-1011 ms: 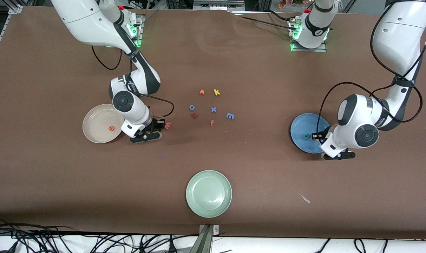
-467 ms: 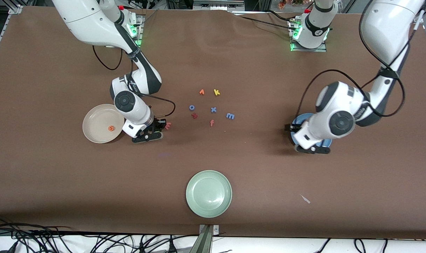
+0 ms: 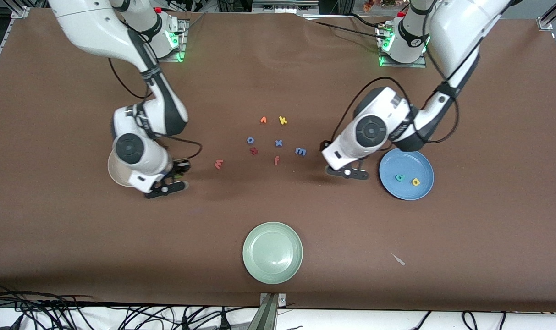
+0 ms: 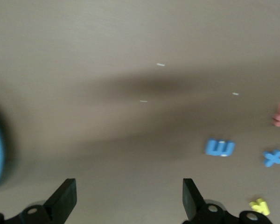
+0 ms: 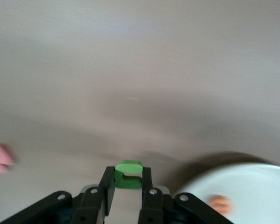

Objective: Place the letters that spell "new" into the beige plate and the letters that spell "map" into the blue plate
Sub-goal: 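Reach the left gripper to blue m while the right gripper drops c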

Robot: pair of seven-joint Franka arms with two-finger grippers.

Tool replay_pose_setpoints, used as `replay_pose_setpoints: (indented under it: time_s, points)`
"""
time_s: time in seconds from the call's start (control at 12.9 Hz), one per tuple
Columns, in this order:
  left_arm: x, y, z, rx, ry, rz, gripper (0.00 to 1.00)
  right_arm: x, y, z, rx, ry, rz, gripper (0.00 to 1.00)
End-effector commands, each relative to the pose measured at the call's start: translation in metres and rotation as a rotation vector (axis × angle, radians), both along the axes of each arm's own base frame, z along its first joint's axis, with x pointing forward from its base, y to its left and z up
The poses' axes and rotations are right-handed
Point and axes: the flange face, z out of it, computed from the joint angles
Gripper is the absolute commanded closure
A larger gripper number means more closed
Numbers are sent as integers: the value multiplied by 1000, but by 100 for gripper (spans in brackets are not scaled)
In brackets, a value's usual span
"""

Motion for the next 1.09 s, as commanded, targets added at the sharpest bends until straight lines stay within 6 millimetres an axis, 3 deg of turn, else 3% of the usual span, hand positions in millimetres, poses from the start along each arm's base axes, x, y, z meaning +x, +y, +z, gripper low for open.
replay_pose_setpoints:
  time_s: [0.0, 0.16, 0.23, 0.31, 0.39, 0.54, 0.7, 1.01]
  points:
    - [-12, -47, -22, -52, -61, -33, 0, -13, -46, 9, -12, 26, 20, 90]
    - [-27, -71, -36, -74, -61, -61, 0, -25, -80, 0, -30, 39, -9, 88]
    - [-31, -75, -41, -62, -62, -66, 0, -30, -91, -4, -36, 48, -28, 74]
    - [-38, -83, -49, -57, -61, -86, 6, -31, -99, -5, -30, 53, -74, 25]
    - [-44, -94, -53, -55, -110, -136, 15, -32, -104, -5, -6, 60, -130, 0]
    - [-48, -100, -64, -28, -146, -157, 13, -29, -101, 1, 14, 52, -254, 0]
    - [-55, -104, -75, -24, -144, -167, 14, -24, -85, 9, 3, 27, -376, 0]
    - [-59, -104, -89, -28, -135, -150, 13, -28, -9, 12, 12, -9, -651, 0]
